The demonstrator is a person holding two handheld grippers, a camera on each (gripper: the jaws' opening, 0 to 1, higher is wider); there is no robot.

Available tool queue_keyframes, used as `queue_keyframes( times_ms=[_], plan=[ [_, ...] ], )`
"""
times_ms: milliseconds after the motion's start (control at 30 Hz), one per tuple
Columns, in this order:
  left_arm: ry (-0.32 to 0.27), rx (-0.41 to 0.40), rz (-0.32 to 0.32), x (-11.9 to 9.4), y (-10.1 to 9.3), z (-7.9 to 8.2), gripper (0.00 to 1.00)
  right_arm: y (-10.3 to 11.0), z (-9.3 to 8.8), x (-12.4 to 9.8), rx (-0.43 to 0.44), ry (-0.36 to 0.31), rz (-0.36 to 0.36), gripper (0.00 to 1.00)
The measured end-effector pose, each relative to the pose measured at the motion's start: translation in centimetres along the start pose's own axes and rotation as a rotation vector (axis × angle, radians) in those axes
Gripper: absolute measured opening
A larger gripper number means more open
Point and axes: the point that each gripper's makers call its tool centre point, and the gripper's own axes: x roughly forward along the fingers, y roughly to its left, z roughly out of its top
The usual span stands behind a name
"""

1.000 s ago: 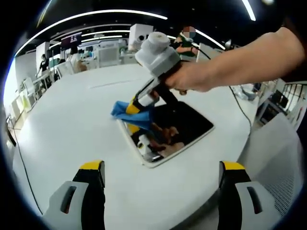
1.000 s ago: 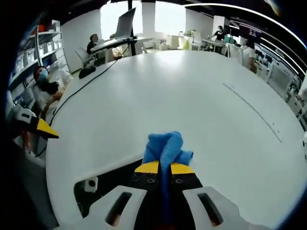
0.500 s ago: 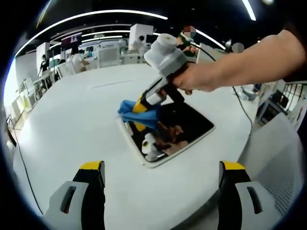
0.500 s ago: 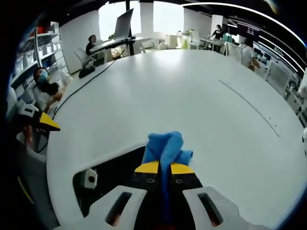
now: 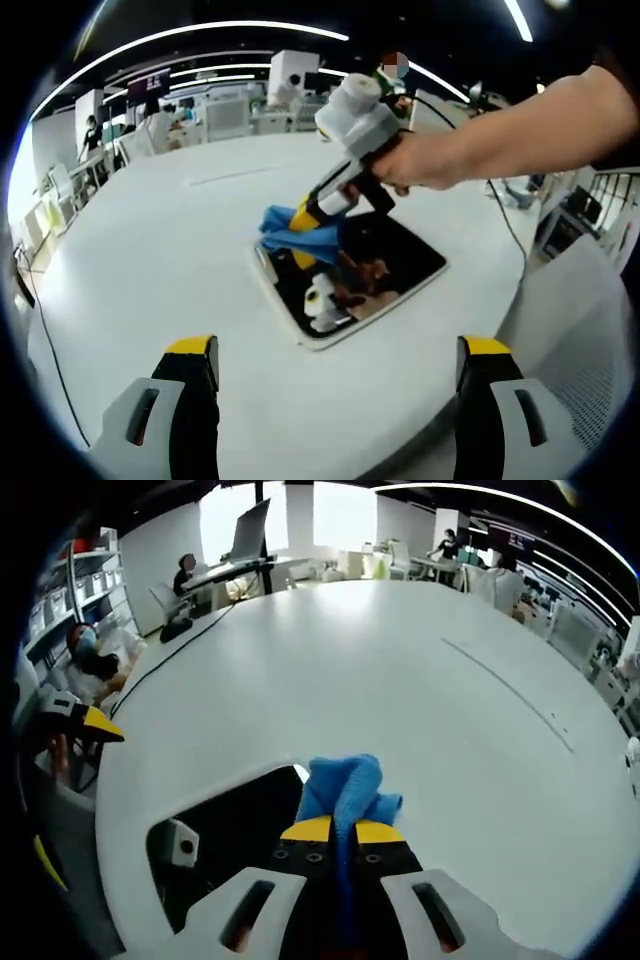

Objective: Wipe the mirror surface with the cleaning cloth until all visible marks leave the cleaned area.

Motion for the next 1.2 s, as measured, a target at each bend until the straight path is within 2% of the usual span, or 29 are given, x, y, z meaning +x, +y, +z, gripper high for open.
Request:
queue_keyframes(
  times_ms=[800, 933, 1200],
  plan=[
    [-0.003, 0.005, 0.003, -0.04, 0.06, 0.06, 0.99, -0.14, -0.41, -0.29, 0.026, -0.006, -0.028, 0.01],
    [-0.004, 0.008, 0.002, -0.04, 0.02, 0.11, 0.99, 0.15, -0.46, -0.42, 0.022, -0.009, -0.052, 0.01],
    [-0.005, 0.013, 0.0, -0.07, -0.05, 0.19, 0.99, 0.63, -0.88, -0.89, 0.039, -0.009, -0.05, 0.01]
  ],
)
